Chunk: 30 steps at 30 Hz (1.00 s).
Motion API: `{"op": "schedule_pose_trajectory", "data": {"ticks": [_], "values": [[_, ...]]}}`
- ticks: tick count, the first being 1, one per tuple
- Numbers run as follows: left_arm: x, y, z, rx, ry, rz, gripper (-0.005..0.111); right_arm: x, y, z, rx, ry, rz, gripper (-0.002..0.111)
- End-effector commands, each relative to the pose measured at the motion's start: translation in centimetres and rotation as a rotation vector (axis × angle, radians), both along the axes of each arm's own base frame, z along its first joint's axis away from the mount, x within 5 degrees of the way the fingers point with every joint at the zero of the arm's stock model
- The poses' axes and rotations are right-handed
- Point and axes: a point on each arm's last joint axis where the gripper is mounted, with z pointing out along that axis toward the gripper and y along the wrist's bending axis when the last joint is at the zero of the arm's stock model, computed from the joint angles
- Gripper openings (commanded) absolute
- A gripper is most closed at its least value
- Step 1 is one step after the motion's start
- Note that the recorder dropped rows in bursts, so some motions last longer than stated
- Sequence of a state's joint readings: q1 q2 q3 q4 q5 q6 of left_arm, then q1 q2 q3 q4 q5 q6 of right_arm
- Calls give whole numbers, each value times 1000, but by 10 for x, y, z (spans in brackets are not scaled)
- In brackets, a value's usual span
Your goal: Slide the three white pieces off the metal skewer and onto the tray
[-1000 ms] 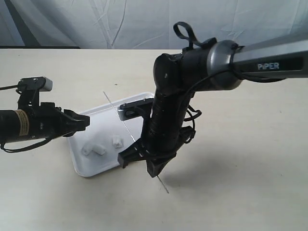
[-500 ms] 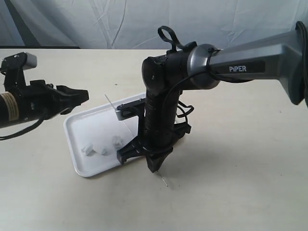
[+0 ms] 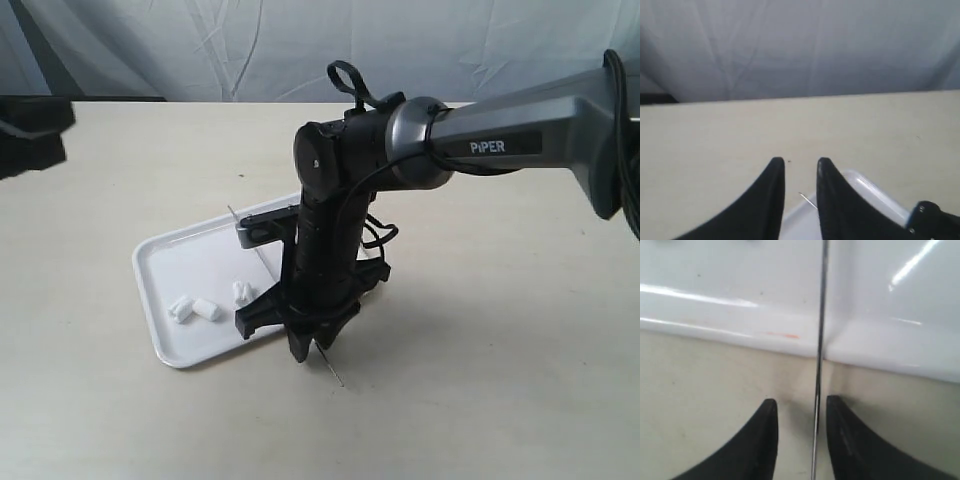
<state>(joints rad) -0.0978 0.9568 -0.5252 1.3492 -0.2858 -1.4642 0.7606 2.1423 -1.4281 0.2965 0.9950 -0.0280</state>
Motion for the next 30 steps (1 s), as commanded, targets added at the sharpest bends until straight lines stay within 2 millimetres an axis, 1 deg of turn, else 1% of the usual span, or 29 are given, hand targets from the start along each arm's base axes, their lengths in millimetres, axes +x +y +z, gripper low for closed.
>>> {"op": "schedule_pose_trajectory", "data": {"ticks": [1,4,5,7,10,11,12,13,15,17,18,20,21,23,25,26,27,29,30], "values": [[-46,18,22,11,-161,152,21,3,-3,25,22,-67,20,33],[-82,26,25,-4,-283,200,21,5,-7,52,38,-158,49,33],[-94,27,23,-11,-321,200,21,6,-10,65,36,-197,64,33],[-112,29,15,-24,-381,201,21,4,-15,86,27,-237,87,33],[-134,31,-4,-34,-453,202,21,-3,-28,123,27,-305,110,33],[-139,31,-11,-41,-467,197,21,-8,-34,141,43,-344,112,33],[-142,31,-17,-44,-479,188,21,-12,-38,152,54,-364,112,32],[-145,30,-26,-56,-485,177,21,-17,-43,169,82,-398,108,32],[-147,29,-36,-102,-474,167,21,-29,-54,198,144,-473,96,32],[-145,26,-46,-102,-444,137,21,-47,-71,232,232,-583,82,32],[-145,25,-49,-100,-437,122,21,-55,-79,245,274,-629,73,32],[-144,22,-56,-70,-425,91,21,-80,-101,273,394,-744,44,32],[-143,21,-59,-58,-420,81,21,-94,-113,284,448,-804,39,32],[-142,21,-64,-43,-407,82,21,-121,-139,296,543,-910,16,32],[-141,24,-67,-39,-395,110,21,-145,-161,297,622,-983,-7,32],[-141,25,-69,-37,-391,121,21,-155,-169,293,660,-1001,-18,32],[-140,26,-71,-34,-383,135,21,-180,-189,280,759,-1037,-26,32],[-140,26,-74,-33,-376,133,21,-204,-204,261,884,-1055,-33,32],[-140,25,-74,-34,-377,124,21,-215,-211,255,954,-1076,-36,32]]}}
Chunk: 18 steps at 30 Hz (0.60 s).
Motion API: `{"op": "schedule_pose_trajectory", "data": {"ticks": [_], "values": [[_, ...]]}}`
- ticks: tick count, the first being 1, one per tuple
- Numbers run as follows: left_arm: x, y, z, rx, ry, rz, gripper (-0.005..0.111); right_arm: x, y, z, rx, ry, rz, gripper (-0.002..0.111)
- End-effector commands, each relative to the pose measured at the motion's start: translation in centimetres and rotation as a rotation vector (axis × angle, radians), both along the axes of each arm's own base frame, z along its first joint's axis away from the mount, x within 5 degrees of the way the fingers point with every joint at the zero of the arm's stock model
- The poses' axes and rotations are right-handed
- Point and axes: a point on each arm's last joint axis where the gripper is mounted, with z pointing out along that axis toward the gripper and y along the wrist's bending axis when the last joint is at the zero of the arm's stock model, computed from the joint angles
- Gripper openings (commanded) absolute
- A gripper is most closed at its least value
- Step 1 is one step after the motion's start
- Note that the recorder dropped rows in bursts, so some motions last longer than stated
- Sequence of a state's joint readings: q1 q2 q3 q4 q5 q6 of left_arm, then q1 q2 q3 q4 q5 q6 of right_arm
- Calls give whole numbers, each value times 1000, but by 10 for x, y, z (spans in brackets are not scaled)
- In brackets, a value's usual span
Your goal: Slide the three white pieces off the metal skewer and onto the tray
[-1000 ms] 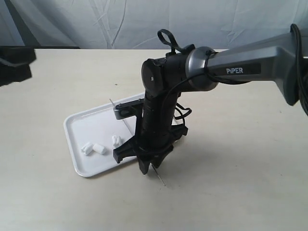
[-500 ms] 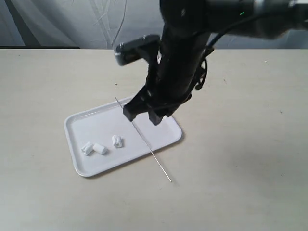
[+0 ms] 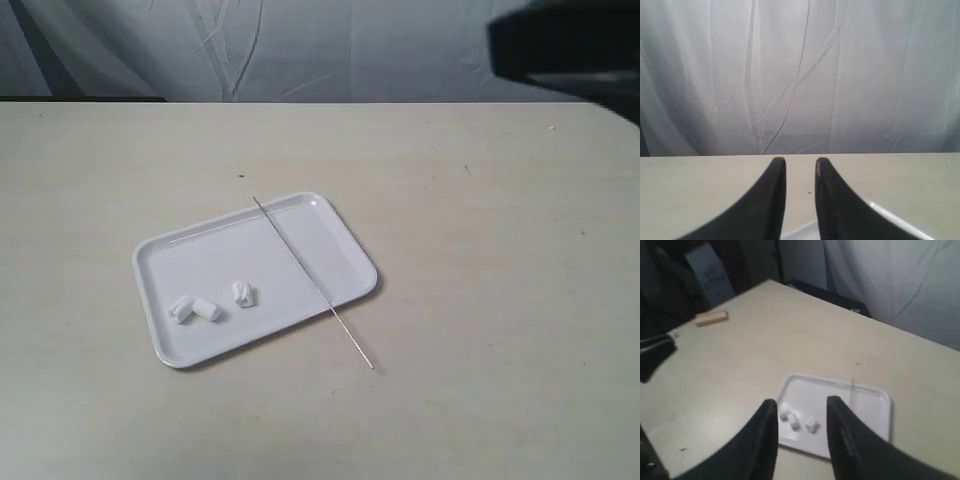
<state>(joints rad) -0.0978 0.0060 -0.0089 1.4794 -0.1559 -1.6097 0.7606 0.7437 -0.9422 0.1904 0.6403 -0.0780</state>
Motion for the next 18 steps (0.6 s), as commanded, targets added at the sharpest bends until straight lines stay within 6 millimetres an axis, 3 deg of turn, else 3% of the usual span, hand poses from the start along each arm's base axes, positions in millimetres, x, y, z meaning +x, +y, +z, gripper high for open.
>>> {"op": "schedule_pose_trajectory", "data": {"ticks": [1,3,6,9,12,18], "values": [[0,-1,-3,0,3,-10,21,-51,-34,-47,252,-120,96,32],[0,-1,-3,36,0,-5,21,-64,-45,-77,351,-157,109,32],[-1,-2,-3,38,-2,-26,21,-68,-53,-105,470,-118,58,32],[-2,-7,-4,77,-8,-79,21,-65,-51,-134,431,-77,45,32],[-5,-14,-9,272,-16,-145,21,-62,-50,-149,371,-93,41,32],[-8,-21,-11,279,-13,-230,21,-57,-47,-190,272,-33,16,32]]}}
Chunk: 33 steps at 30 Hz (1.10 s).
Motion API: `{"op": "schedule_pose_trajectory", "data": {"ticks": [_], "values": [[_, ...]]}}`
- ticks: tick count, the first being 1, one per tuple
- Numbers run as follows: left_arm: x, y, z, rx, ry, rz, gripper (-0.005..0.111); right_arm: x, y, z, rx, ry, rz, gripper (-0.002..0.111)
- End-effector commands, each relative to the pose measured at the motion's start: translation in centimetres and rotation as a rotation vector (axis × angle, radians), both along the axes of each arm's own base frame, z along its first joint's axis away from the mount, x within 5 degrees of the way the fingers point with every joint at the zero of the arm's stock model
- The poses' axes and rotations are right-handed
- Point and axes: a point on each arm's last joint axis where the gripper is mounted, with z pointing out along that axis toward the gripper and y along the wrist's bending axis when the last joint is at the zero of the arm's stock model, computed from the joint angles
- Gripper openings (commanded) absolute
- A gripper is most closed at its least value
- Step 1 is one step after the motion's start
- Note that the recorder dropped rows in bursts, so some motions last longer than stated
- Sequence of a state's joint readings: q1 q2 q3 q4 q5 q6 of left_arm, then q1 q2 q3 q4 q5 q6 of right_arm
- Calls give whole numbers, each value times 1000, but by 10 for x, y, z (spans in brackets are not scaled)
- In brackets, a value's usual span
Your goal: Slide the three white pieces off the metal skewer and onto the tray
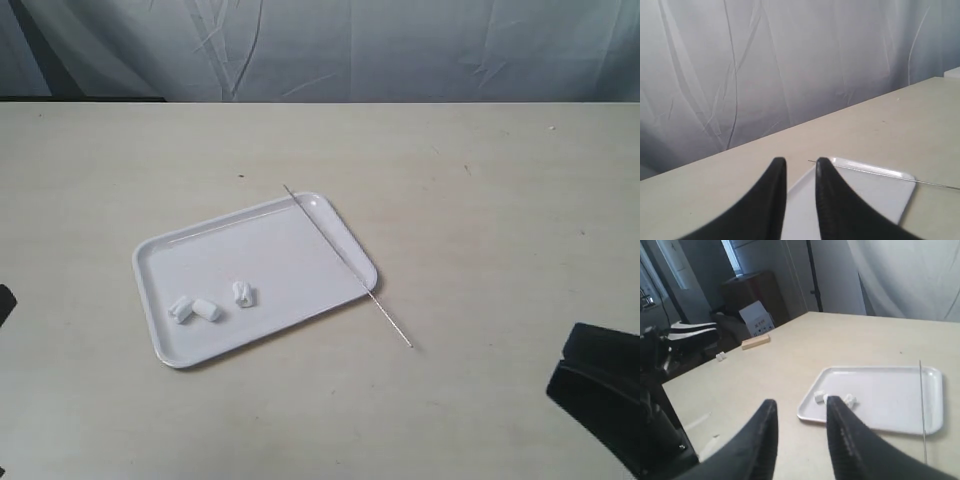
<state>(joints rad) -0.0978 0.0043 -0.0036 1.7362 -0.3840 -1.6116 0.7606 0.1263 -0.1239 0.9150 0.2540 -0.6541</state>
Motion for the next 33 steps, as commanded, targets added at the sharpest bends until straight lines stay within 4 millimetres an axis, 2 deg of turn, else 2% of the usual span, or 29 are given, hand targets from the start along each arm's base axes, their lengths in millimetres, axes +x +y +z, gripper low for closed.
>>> {"op": "schedule_pose_trajectory", "data": {"ticks": [1,2,6,11,19,23,28,33], "values": [[-1,-2,-2,7,4,-24,21,4,-1,-26,-26,44,-42,32],[-1,-2,-2,7,4,-24,21,5,-1,-38,-34,76,-53,32],[-1,-2,-2,7,4,-24,21,-1,2,-42,-69,116,17,32],[-1,-2,-2,7,4,-24,21,7,-2,-38,-74,25,-65,32],[-1,-2,-2,8,3,-24,21,6,-2,-38,-83,22,-60,32],[-1,-2,-2,8,3,-24,21,9,-4,-36,-97,-41,-94,32],[-1,-2,-2,8,3,-24,21,10,-18,-30,-52,-129,-288,32],[-1,-2,-2,8,3,-25,21,17,-27,-37,-84,-28,-550,32]]}}
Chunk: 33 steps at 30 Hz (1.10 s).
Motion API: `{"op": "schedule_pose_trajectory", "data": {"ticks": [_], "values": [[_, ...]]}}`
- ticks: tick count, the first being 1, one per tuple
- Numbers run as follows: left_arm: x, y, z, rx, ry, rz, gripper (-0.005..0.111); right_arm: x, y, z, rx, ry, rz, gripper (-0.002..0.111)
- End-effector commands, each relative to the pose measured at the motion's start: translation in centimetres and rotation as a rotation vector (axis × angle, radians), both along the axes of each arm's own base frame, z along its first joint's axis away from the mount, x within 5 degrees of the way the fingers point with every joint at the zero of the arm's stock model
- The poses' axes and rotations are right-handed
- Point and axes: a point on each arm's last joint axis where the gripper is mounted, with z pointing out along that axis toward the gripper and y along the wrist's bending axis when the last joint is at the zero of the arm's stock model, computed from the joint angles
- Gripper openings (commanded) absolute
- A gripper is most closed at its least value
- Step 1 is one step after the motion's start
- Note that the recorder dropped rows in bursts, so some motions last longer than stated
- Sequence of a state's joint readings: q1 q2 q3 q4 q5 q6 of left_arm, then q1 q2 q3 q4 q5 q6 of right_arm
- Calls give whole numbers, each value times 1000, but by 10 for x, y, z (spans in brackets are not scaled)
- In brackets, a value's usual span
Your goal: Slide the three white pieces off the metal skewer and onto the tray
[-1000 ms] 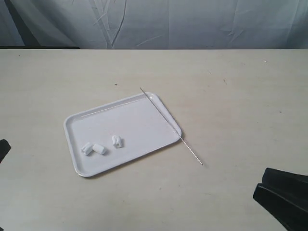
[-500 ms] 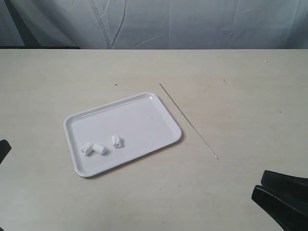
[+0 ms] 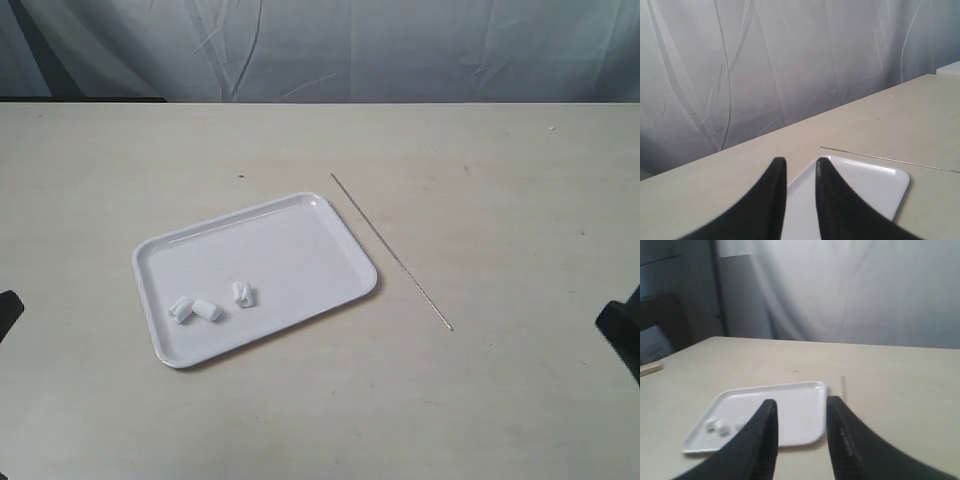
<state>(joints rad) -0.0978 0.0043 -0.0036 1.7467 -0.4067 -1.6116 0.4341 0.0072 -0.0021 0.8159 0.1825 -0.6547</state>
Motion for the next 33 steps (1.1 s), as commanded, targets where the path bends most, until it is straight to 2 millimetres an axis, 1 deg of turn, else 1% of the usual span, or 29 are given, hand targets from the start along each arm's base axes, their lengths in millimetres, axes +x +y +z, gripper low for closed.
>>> {"op": "schedule_pose_trajectory", "data": {"ticks": [1,4,7,13,16,22,26,30,33], "values": [[0,0,-1,-4,1,-6,21,4,-7,-8,-16,77,-200,32],[0,0,-1,-4,1,-6,21,6,-12,-10,-59,89,-294,32],[0,0,-1,-4,1,-6,21,7,-15,-11,-86,82,-344,32],[-1,-1,-1,-4,2,-8,21,7,-15,-13,-156,88,-341,32],[-1,-1,-1,-4,2,-8,21,7,-18,-17,-165,131,-367,32],[-1,-1,-1,-3,3,-18,21,7,-31,-24,-123,231,-518,32],[-1,-1,-1,-3,3,-18,21,7,-33,-23,-142,222,-538,32],[-1,-1,-1,-3,3,-18,21,7,-36,-21,-228,177,-559,32],[-1,-1,-1,-3,3,-18,21,7,-36,-21,-235,175,-559,32]]}}
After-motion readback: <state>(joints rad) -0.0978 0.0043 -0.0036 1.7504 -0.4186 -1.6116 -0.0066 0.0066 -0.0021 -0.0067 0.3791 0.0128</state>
